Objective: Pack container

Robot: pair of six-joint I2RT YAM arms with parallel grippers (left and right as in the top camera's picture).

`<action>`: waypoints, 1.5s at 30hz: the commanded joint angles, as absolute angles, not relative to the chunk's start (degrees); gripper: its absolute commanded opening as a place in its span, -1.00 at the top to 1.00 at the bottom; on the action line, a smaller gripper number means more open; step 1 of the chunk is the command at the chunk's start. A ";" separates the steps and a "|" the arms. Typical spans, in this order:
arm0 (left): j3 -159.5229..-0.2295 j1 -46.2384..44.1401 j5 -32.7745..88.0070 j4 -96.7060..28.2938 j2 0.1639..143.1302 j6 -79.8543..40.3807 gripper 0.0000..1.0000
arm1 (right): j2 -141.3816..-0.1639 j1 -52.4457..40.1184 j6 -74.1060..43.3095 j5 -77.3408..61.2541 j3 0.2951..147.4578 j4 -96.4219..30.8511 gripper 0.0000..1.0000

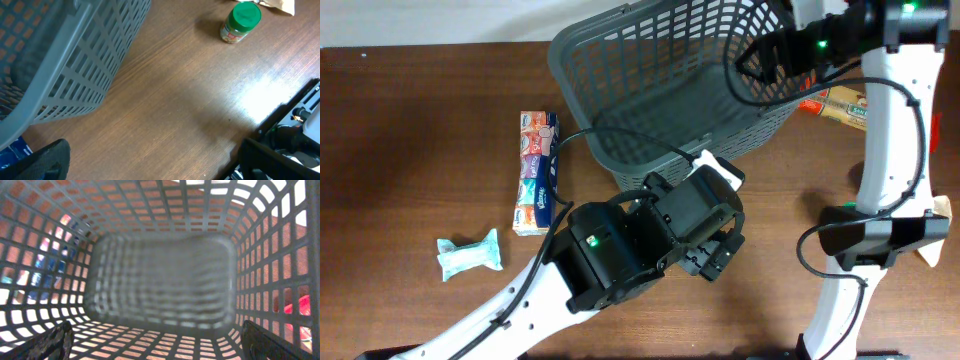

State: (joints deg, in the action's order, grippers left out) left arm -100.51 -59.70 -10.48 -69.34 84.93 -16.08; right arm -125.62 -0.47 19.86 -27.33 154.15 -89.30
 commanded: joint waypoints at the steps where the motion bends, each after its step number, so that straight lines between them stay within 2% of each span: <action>1: -101.10 -59.46 -9.82 -69.73 84.99 -15.40 -0.99 | -125.27 -2.37 20.56 -19.55 152.27 -89.14 -0.98; 3: -101.10 -59.48 -9.82 -69.71 85.17 -15.42 -0.98 | -125.25 -2.96 20.56 -17.63 151.17 -89.10 -0.98; 5: -101.10 -59.48 -9.80 -69.73 85.54 -15.44 -0.63 | -125.27 -3.05 20.56 -16.29 149.95 -89.10 -0.98; 6: -101.10 -59.48 -9.82 -69.76 85.84 -15.84 -0.53 | -125.27 -3.05 20.56 -15.84 149.25 -89.12 -0.98; 9: -101.10 -59.46 -9.82 -69.87 86.94 -17.19 -0.48 | -125.27 -2.92 20.56 -15.55 147.48 -89.14 -0.98; 10: -101.10 -59.48 -9.82 -69.89 87.37 -17.17 -0.39 | -125.27 -2.94 20.56 -15.55 147.06 -89.12 -0.98; 11: -101.10 -59.46 -9.85 -69.91 87.85 -17.17 -0.25 | -125.27 -2.94 20.56 -15.57 146.61 -89.12 -0.98; 12: -101.10 -59.46 -9.87 -69.89 88.73 -17.19 0.12 | -125.27 -2.94 20.56 -15.55 145.91 -89.10 -0.98; 13: -101.10 -59.46 -9.87 -69.89 89.21 -17.17 0.30 | -125.27 -2.94 20.56 -15.55 145.64 -89.10 -0.98; 14: -101.10 -59.46 -9.89 -69.89 89.71 -17.19 0.54 | -125.27 -2.94 20.56 -15.53 145.36 -89.10 -0.86; 15: -101.10 -59.46 -9.89 -69.89 90.17 -17.19 0.84 | -125.27 -2.94 20.56 -15.22 145.18 -89.10 -0.64; 16: -101.10 -59.46 -9.96 -69.89 90.70 -17.39 0.96 | -125.27 -2.94 20.53 -14.59 145.16 -89.12 -0.35; 17: -101.10 -59.46 -10.33 -69.89 91.18 -17.96 0.97 | -125.27 -2.94 20.53 -14.09 145.16 -89.12 -0.06; 20: -101.10 -59.46 -11.38 -69.87 92.18 -19.38 0.97 | -125.27 -2.94 20.53 -14.06 145.16 -89.12 0.21; 24: -101.10 -59.46 -14.50 -69.73 93.01 -20.18 0.96 | -125.27 -2.94 20.18 -14.06 145.16 -89.12 0.85; 25: -101.10 -59.46 -15.35 -69.54 93.25 -20.16 0.97 | -125.27 -2.94 19.55 -14.06 145.16 -89.12 0.92; 30: -101.10 -59.35 -16.88 -68.07 94.02 -20.18 0.97 | -125.27 -2.94 18.11 -13.61 145.16 -89.14 0.93; 38: -101.10 -55.66 -16.27 -67.29 96.36 -22.06 0.97 | -125.27 -2.94 10.98 -4.05 145.16 -90.02 0.93; 45: -101.10 -53.12 -16.08 -66.52 97.19 -22.06 0.97 | -125.27 -2.94 9.96 -3.51 145.16 -90.67 0.92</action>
